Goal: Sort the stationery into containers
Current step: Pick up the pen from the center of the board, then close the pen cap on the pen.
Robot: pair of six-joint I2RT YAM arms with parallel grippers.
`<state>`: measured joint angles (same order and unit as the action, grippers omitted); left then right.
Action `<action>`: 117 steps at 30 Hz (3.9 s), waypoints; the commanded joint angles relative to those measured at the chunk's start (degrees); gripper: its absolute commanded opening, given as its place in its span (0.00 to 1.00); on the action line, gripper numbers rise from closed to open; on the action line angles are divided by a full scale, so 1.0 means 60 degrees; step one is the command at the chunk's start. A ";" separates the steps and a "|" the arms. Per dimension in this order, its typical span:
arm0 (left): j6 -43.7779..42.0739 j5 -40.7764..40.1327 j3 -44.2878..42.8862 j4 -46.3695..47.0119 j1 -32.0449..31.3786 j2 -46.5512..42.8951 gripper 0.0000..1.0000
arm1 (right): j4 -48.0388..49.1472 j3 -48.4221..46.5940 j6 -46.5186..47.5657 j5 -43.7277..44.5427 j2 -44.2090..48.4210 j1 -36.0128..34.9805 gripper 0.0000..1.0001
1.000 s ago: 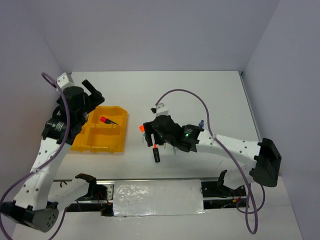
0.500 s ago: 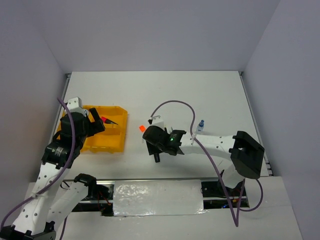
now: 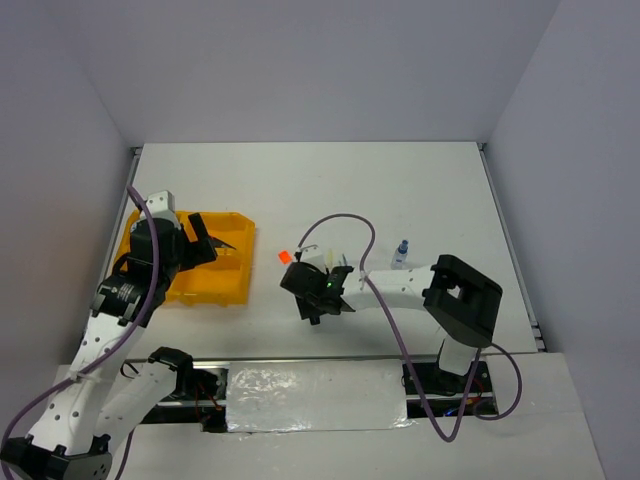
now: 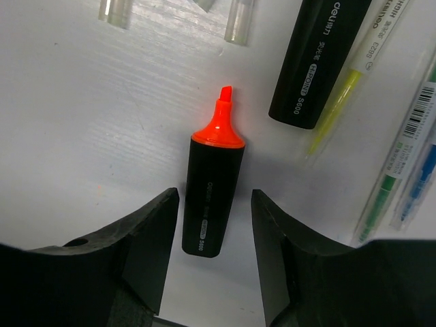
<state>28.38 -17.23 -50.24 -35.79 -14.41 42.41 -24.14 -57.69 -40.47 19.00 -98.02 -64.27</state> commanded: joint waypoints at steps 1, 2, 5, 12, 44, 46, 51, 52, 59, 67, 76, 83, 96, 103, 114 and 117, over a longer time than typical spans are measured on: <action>-0.0321 0.0352 -0.0094 0.0398 -0.0029 -0.0009 0.99 | 0.0361 -0.0009 -0.0257 0.0041 -0.0230 -0.0098 0.54; -0.0321 0.0367 -0.0079 0.0399 -0.0029 0.0021 0.99 | 0.0361 -0.0009 -0.0286 0.0055 -0.0420 -0.0084 0.52; -0.0263 0.0193 -0.0094 0.0341 -0.0029 0.0006 0.99 | 0.0391 -0.0023 -0.0418 -0.0003 -0.0772 -0.0172 0.41; 0.0600 -0.0556 -0.0489 0.0018 -0.0015 0.0167 0.99 | 0.0449 0.0006 -0.0506 -0.0003 -0.0468 -0.0304 0.14; 0.7369 -0.1376 -0.4167 0.0265 -0.3911 1.0729 0.71 | -0.1207 0.2745 0.0065 0.1696 0.7284 0.0106 0.12; 0.7413 -0.1390 -0.4093 0.0355 -0.3926 1.0875 0.70 | -0.1119 0.2833 0.0094 0.1608 0.7196 0.0106 0.12; 0.7486 -0.1492 -0.4181 0.0238 -0.3926 1.1270 0.67 | -0.1001 0.2862 0.0168 0.1520 0.7093 0.0092 0.12; 0.7516 -0.1493 -0.4152 0.0238 -0.3911 1.1300 0.65 | -0.0972 0.2891 0.0197 0.1506 0.7122 0.0121 0.12; 0.7706 -0.1917 -0.4049 0.0106 -0.3896 1.1359 0.65 | -0.0825 0.2936 0.0226 0.1389 0.7093 0.0106 0.11; 0.7706 -0.2064 -0.4093 0.0135 -0.3853 1.1549 0.65 | -0.0723 0.2994 0.0197 0.1257 0.7108 0.0092 0.10; 0.7662 -0.1947 -0.4049 0.0296 -0.3765 1.1652 0.57 | -0.0825 0.2892 0.0226 0.1228 0.7137 0.0106 0.09; 0.7443 -0.1742 -0.3902 0.0662 -0.3589 1.1725 0.36 | -0.0445 0.3023 0.0445 0.0832 0.7166 0.0092 0.08; 0.5322 -0.1669 -0.3070 0.2635 -0.3646 0.8477 0.10 | 0.3024 0.4282 0.1603 -0.1657 0.8527 0.0092 0.07; 0.3709 0.0480 -0.0464 0.7122 -0.4101 0.4157 0.06 | 0.6304 0.5234 0.1237 -0.3108 0.9582 0.0121 0.06; 0.4072 0.5887 0.3217 1.5177 -0.4145 0.0724 0.02 | 0.9443 0.5163 0.1120 -0.5216 0.9980 0.0165 0.06; 0.4248 0.6767 0.3114 1.5849 -0.4160 0.0680 0.03 | 0.9793 0.4825 0.0886 -0.5859 0.9482 0.0179 0.06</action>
<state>52.51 13.30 -30.09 43.09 -39.11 48.21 26.81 -25.54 -33.93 -10.11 -39.31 -63.57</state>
